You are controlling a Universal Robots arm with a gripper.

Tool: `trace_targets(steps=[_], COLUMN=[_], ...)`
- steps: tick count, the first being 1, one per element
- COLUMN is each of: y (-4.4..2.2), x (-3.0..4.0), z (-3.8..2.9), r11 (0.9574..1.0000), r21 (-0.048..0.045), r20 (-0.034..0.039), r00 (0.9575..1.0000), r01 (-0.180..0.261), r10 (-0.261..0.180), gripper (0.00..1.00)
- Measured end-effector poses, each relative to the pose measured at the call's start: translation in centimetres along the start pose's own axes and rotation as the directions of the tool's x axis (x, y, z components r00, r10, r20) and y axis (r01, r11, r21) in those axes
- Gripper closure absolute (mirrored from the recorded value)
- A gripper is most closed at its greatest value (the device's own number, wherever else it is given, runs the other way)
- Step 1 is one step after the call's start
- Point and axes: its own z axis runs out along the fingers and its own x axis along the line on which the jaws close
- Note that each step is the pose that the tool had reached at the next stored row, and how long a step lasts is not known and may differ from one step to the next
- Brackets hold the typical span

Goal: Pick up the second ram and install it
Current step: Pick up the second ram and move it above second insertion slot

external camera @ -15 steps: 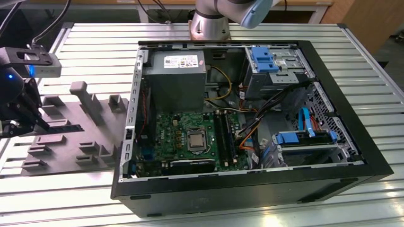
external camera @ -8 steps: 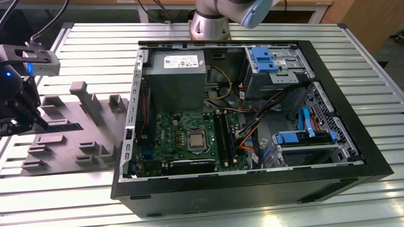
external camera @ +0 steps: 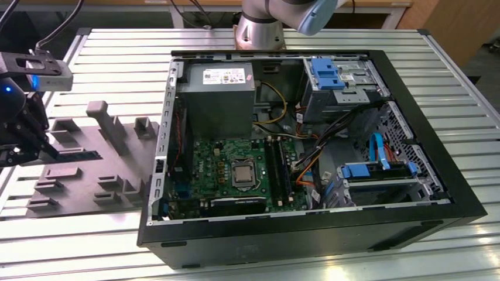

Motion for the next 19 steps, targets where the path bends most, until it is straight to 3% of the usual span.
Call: trace_targets(steps=[19], y=[0.02], x=[-0.13], z=[-0.76], r11=[1.0], r21=[0.0003], r20=[0.0067], r00=[1.0], r01=[0.0], r10=[0.0], gripper=[0.88])
